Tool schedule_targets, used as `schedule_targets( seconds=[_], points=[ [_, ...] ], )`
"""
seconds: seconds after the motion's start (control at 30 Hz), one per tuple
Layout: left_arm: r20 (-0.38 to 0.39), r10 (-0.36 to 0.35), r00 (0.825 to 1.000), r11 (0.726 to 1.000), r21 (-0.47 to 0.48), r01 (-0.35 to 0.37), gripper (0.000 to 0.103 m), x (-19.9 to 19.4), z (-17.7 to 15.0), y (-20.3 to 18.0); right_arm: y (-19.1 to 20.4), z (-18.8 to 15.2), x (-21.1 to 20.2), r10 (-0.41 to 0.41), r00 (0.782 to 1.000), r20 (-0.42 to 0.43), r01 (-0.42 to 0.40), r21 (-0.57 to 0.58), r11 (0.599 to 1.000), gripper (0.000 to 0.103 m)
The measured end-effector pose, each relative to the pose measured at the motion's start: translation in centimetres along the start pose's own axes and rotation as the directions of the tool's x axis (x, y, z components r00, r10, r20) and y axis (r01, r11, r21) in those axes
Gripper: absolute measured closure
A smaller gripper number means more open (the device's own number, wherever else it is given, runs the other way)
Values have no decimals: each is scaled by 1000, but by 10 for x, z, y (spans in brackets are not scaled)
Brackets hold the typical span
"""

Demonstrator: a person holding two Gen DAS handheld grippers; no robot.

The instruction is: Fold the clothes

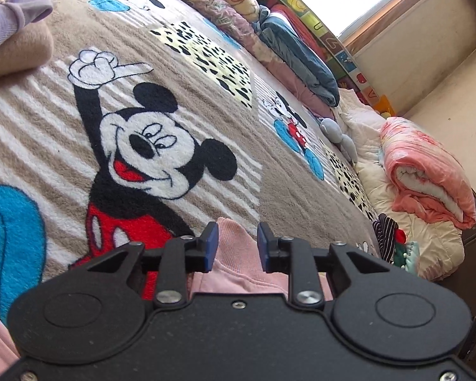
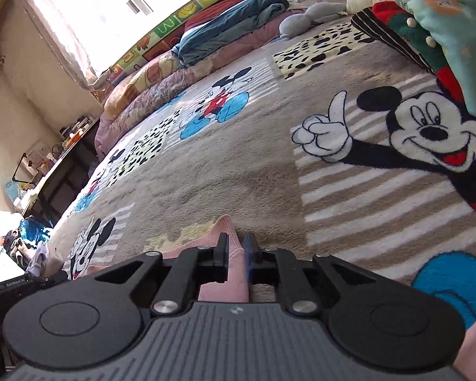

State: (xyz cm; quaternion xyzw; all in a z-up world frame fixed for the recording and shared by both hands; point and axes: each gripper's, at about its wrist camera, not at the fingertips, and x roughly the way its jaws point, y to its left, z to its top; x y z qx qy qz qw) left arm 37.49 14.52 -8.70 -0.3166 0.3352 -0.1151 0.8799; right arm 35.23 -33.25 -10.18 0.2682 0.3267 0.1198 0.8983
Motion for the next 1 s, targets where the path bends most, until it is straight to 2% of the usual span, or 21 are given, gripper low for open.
schedule_targets(
  seconds=[0.17,0.23,0.3,0.33,0.37,0.4,0.43,0.5,0.6,0.7,0.77,0.83,0.9,1.0],
  points=[
    [-30,-9,1000,996,93,12,73,2,-15,-24,29,-25,-33,91,995,-28,-93,-114,989,90],
    [-42,6,999,992,128,0,73,3,-22,-30,39,-42,-33,62,997,-52,-70,-165,984,91],
    [-48,13,999,990,142,-6,73,0,-29,-32,27,-60,-14,-25,993,-117,5,-166,986,89],
    [-47,10,999,990,141,-3,73,-5,-33,-31,17,-66,-9,-30,992,-121,11,-157,988,100],
    [-47,7,999,990,140,-1,73,-9,-37,-31,7,-68,-9,-25,992,-121,11,-113,994,102],
    [-44,4,999,990,139,2,73,-15,-41,-30,-1,-64,-18,-2,995,-98,-1,-30,1000,99],
    [-40,0,999,990,140,6,73,-20,-46,-30,-2,-62,-33,19,999,-50,-19,-6,1000,86],
    [-45,-9,999,986,166,17,73,-30,-58,-37,-2,-58,-72,60,997,57,-60,1,998,78],
    [-46,-11,999,969,246,22,72,-47,-83,-57,-21,-71,-115,96,982,162,-115,110,987,73],
    [-18,-16,1000,952,304,21,63,-70,-114,-74,-33,-105,-145,88,972,218,-123,149,981,73],
    [7,-7,1000,926,378,4,63,-87,-140,-86,-34,-132,-159,77,970,230,-109,134,985,73],
    [48,9,999,882,470,-31,63,-105,-166,-100,-25,-158,-166,58,975,216,-74,68,995,73],
    [87,22,996,831,552,-66,63,-122,-192,-113,-6,-172,-161,49,982,183,-40,-52,998,73],
    [136,51,989,741,659,-129,63,-137,-234,-128,22,-193,-153,29,990,136,4,-232,973,73]
  ],
)
